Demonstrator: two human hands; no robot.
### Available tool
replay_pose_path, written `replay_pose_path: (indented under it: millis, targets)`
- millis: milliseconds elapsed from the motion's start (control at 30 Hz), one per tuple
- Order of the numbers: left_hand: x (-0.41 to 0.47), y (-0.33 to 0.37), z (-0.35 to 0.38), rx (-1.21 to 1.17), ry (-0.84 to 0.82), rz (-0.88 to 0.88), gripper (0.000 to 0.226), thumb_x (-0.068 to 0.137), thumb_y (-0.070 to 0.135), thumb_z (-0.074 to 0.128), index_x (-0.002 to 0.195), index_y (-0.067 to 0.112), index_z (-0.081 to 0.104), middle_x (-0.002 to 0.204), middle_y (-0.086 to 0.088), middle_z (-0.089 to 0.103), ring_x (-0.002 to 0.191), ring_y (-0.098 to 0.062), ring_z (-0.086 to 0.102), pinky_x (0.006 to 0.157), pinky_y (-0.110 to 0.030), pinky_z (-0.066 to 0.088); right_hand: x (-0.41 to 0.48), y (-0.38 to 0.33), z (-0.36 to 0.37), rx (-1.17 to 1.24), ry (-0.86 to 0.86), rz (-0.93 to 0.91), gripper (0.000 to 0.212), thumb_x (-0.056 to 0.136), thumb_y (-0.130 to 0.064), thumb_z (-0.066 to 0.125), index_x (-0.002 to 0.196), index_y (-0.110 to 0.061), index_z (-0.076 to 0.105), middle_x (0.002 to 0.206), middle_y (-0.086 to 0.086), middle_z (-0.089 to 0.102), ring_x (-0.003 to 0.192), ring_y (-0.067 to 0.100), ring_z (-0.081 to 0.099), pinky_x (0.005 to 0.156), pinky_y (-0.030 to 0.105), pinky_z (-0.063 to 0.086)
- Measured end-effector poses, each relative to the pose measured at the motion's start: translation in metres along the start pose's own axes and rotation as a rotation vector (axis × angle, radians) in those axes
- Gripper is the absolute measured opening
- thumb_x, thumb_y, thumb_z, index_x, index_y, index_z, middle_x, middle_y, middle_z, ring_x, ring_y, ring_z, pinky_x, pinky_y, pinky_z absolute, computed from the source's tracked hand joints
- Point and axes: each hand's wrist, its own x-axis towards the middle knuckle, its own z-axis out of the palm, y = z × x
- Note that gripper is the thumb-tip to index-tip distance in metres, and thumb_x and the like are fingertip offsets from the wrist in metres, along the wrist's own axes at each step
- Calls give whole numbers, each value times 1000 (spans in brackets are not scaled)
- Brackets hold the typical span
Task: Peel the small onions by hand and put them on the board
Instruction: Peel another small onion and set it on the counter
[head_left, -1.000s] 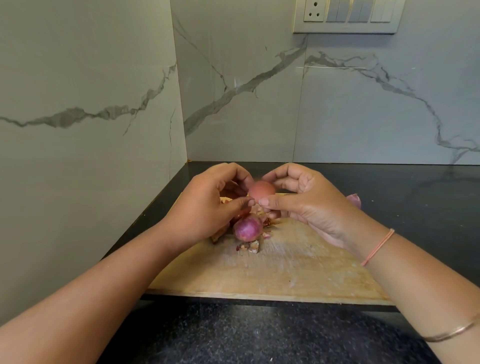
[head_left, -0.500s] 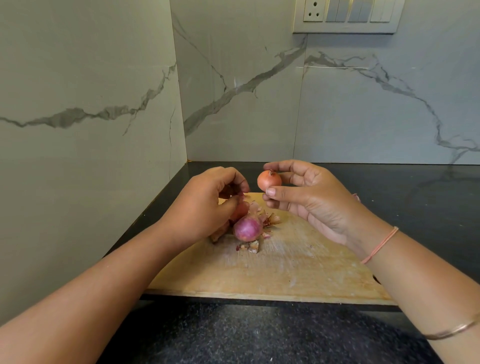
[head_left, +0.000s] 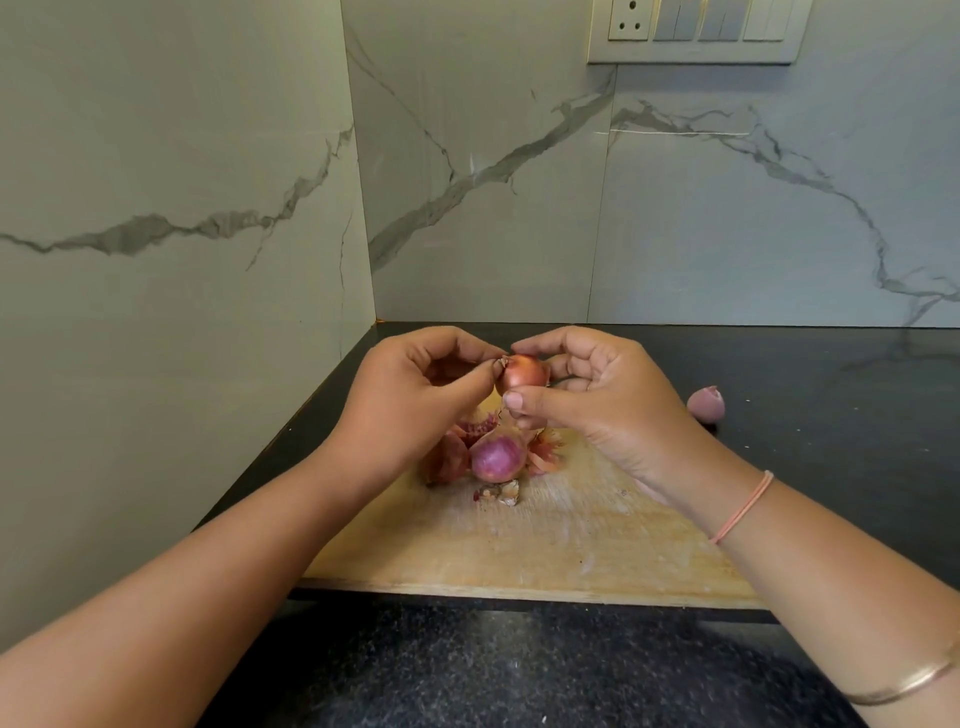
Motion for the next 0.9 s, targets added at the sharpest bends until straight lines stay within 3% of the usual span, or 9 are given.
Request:
replay_pose_path:
  millis: [167, 300, 467, 667, 767, 900]
  targets:
    - [0, 1, -2, -94, -45, -19, 17, 81, 5, 68, 79, 22, 72, 80, 2, 73, 78, -13, 68, 75, -28, 56, -1, 0, 0, -13, -11, -11, 37, 72, 2, 76, 104, -14, 66, 77, 0, 72, 68, 17, 70, 68, 30, 59]
    - [0, -1, -1, -38, -31, -12, 17, 81, 6, 68, 74, 22, 70, 78, -1, 72, 75, -19, 67, 71, -31, 55, -1, 2, 3, -106, 5, -39, 41, 71, -1, 78, 108, -13, 66, 87, 5, 74, 75, 21, 72, 72, 35, 59]
    - [0, -3, 2, 37, 28, 17, 19, 78, 7, 68, 69, 24, 66, 74, 6, 69, 66, -5, 63, 63, -17, 51, 1, 5, 6, -103, -4, -38, 37, 71, -4, 78, 105, -15, 67, 89, 7, 73, 76, 22, 72, 76, 39, 59]
    - [1, -2, 1, 54, 47, 18, 14, 79, 4, 66, 72, 16, 66, 64, 13, 65, 55, -1, 56, 53, -13, 44, 0, 6, 4, -35, -68, 18, 38, 82, -3, 69, 118, -13, 63, 96, 7, 71, 76, 18, 68, 74, 30, 55]
    - [3, -2, 0, 12, 78, -11, 22, 81, 2, 64, 71, 21, 67, 65, 12, 66, 62, -4, 60, 61, -19, 52, -1, 4, 3, -5, -99, 47, 41, 88, -2, 62, 126, -16, 57, 100, 7, 70, 77, 16, 67, 77, 29, 56]
    - [2, -3, 0, -17, 70, -56, 19, 84, 6, 64, 75, 22, 68, 72, 8, 69, 73, -14, 66, 74, -31, 57, 0, 2, 1, 113, -87, 76, 33, 88, 0, 62, 117, -13, 54, 89, 11, 71, 75, 21, 64, 84, 45, 54]
